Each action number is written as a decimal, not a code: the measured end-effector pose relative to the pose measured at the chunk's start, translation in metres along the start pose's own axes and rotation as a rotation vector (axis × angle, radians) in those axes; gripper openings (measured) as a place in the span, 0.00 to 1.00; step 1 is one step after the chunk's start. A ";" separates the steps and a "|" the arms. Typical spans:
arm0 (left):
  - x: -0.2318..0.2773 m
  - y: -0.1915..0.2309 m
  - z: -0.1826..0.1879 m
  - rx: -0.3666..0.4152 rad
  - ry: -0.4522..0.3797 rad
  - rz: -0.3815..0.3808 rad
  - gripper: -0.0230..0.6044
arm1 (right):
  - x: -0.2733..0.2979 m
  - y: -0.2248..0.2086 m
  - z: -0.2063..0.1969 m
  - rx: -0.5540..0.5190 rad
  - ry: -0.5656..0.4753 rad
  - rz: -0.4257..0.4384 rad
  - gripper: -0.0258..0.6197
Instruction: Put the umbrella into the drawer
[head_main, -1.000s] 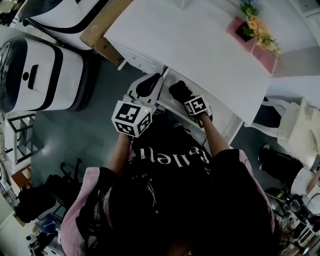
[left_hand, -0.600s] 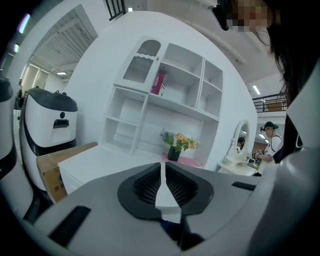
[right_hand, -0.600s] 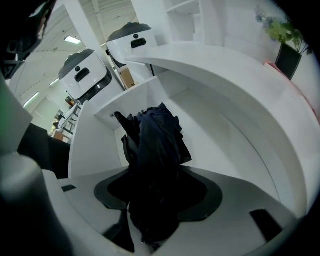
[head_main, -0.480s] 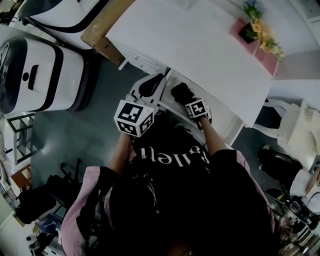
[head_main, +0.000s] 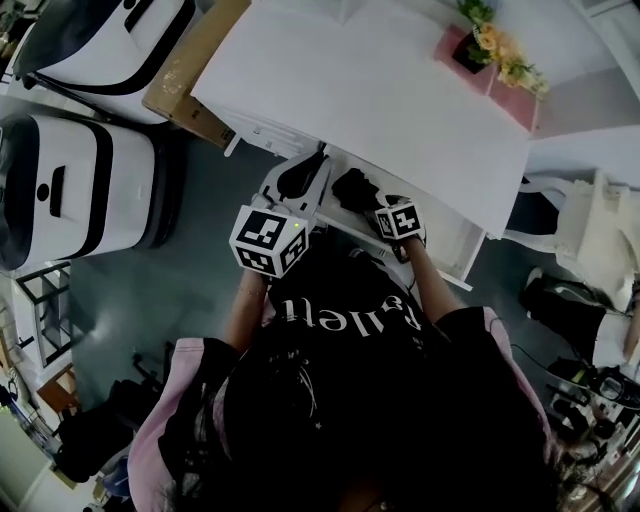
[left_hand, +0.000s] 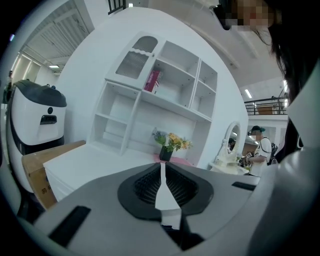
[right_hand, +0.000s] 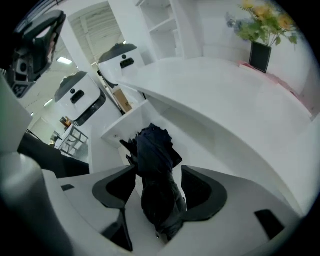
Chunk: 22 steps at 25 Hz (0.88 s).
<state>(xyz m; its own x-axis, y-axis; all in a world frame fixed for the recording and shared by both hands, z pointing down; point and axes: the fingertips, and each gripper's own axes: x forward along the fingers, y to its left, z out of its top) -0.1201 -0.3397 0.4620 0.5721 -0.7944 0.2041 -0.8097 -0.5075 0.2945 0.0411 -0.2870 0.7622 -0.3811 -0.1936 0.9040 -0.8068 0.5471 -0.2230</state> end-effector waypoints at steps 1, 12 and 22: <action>0.002 -0.001 0.000 0.000 0.001 -0.009 0.10 | -0.007 0.001 0.006 0.017 -0.033 0.003 0.47; 0.028 -0.021 0.003 0.015 0.033 -0.167 0.10 | -0.104 0.030 0.077 0.168 -0.453 0.024 0.47; 0.044 -0.041 -0.024 0.004 0.136 -0.307 0.10 | -0.180 0.046 0.105 0.227 -0.718 -0.082 0.47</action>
<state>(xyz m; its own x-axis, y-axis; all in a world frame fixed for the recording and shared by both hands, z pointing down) -0.0592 -0.3457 0.4815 0.8013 -0.5528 0.2289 -0.5973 -0.7175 0.3582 0.0245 -0.3126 0.5509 -0.4537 -0.7518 0.4786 -0.8887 0.3418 -0.3055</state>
